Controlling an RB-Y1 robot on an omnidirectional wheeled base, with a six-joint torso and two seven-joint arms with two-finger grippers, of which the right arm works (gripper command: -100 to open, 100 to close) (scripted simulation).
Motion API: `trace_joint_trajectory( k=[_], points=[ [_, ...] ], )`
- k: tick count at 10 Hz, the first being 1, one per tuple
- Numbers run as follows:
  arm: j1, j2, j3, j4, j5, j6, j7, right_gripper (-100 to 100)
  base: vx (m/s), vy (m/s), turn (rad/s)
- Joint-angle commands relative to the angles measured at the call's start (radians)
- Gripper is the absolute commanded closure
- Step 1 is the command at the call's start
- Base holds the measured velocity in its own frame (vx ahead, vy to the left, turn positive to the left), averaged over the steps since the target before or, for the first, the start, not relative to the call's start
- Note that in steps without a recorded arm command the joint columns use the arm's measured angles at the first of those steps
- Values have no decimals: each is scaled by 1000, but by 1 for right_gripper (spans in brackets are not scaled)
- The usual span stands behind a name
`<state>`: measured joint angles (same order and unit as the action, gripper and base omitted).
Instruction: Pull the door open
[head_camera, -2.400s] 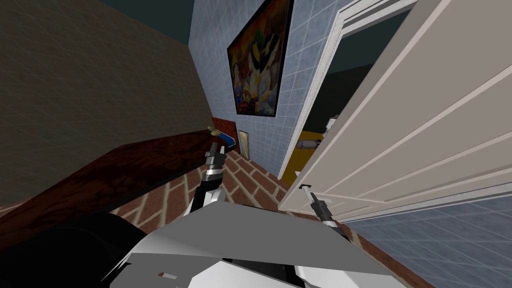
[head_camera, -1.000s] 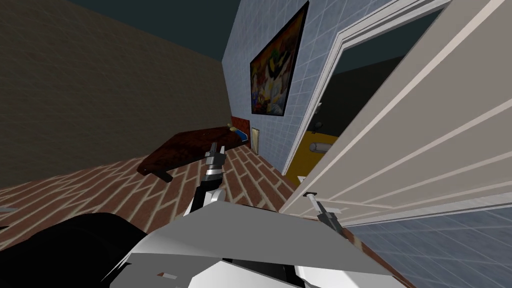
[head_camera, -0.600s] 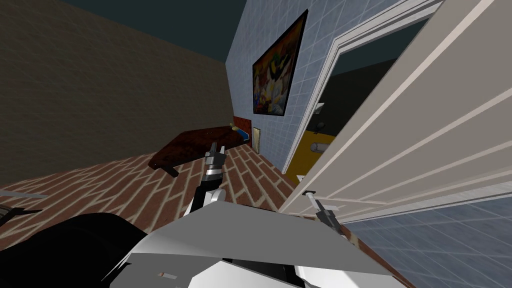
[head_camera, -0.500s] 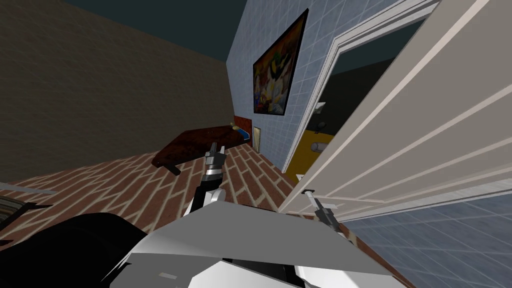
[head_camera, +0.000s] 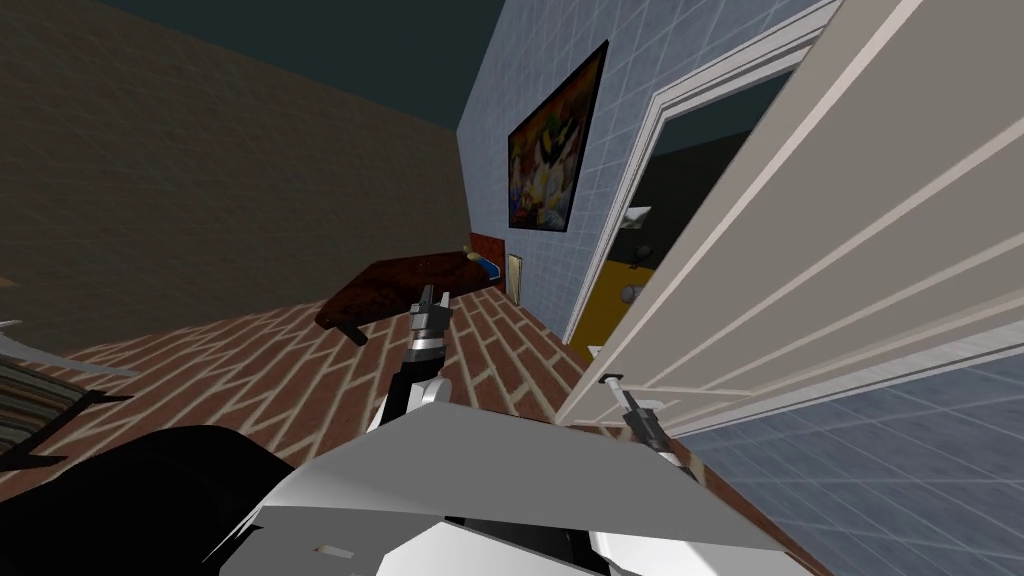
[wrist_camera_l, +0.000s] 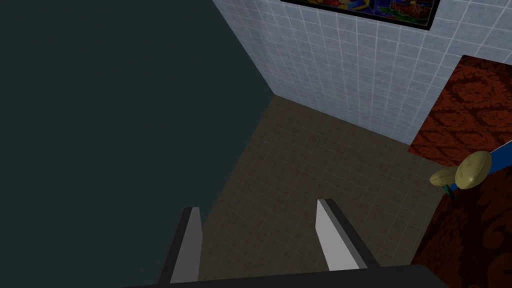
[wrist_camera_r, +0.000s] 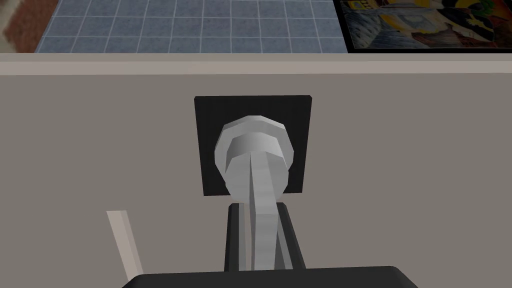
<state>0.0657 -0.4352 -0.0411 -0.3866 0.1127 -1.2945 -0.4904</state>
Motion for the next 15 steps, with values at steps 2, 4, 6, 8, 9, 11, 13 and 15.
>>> trace_joint_trajectory(
  k=[2, 4, 6, 8, 9, 11, 13, 15],
  points=[
    [-55, 25, 23, 35, -9, 27, 21, 100, -200, -80, 112],
    [-99, 40, 36, 58, -19, 48, 38, 100, -217, -79, 72],
    [-99, 40, 36, 3, -19, 48, 38, 100, -109, -21, 0],
    [-99, 40, 36, 18, -19, 48, 38, 100, 14, 0, -5],
    [-99, 40, 36, 58, -19, 48, 38, 100, 23, 6, 2],
    [-99, 40, 36, 58, -19, 48, 38, 100, 14, 7, 1],
    [-205, 40, 36, 253, -19, -48, 38, 100, -13, 2, 13],
    [-189, 22, 36, 218, -17, -77, 32, 100, -101, -63, 160]
  ],
)
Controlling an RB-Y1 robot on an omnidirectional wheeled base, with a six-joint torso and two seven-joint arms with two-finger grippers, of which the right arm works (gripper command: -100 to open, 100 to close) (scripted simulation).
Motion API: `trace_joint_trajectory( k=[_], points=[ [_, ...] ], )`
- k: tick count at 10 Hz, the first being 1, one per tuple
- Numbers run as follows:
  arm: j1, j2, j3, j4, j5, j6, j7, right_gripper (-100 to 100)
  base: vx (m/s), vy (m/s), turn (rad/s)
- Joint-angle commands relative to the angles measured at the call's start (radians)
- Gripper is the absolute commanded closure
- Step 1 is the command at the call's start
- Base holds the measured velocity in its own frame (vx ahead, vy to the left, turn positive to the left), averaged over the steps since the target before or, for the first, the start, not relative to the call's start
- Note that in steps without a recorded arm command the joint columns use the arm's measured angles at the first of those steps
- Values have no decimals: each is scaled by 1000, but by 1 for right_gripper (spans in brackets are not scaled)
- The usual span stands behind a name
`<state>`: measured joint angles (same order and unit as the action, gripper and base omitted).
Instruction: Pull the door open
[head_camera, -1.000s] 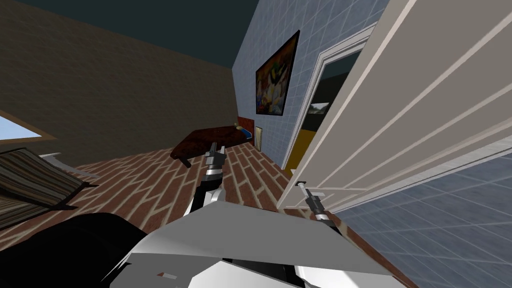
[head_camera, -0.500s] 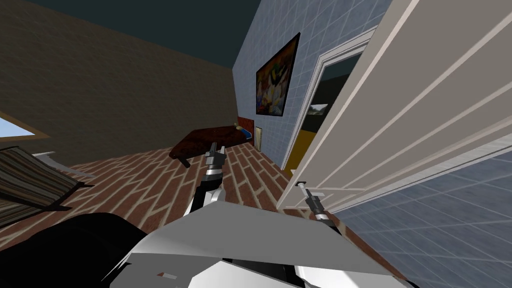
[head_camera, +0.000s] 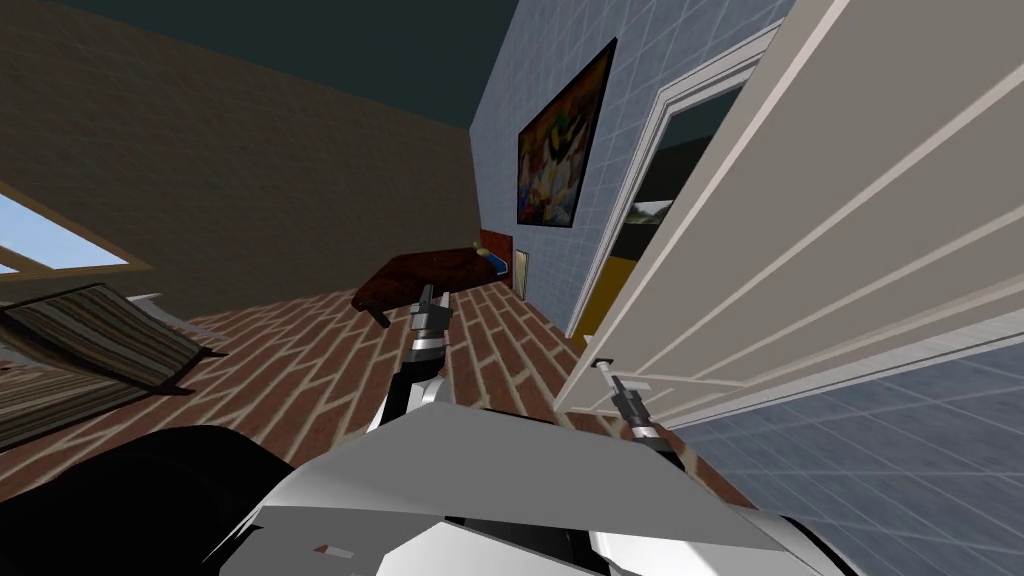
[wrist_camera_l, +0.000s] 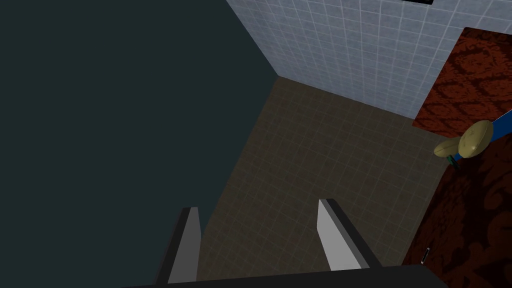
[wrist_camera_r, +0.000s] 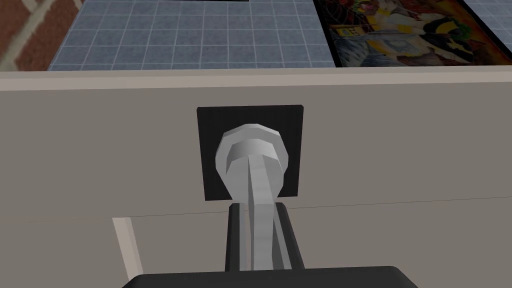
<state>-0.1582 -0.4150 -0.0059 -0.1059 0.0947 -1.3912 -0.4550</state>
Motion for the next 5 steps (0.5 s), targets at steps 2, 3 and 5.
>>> trace_joint_trajectory(
  k=[2, 3, 5],
  points=[
    [47, -8, 2, -60, 4, 11, -10, 100, -96, -39, 66],
    [51, -11, 3, -59, 5, 7, -13, 100, -160, -68, 183],
    [65, -23, 4, -55, 8, -4, -22, 100, -127, -74, 120]
  ],
)
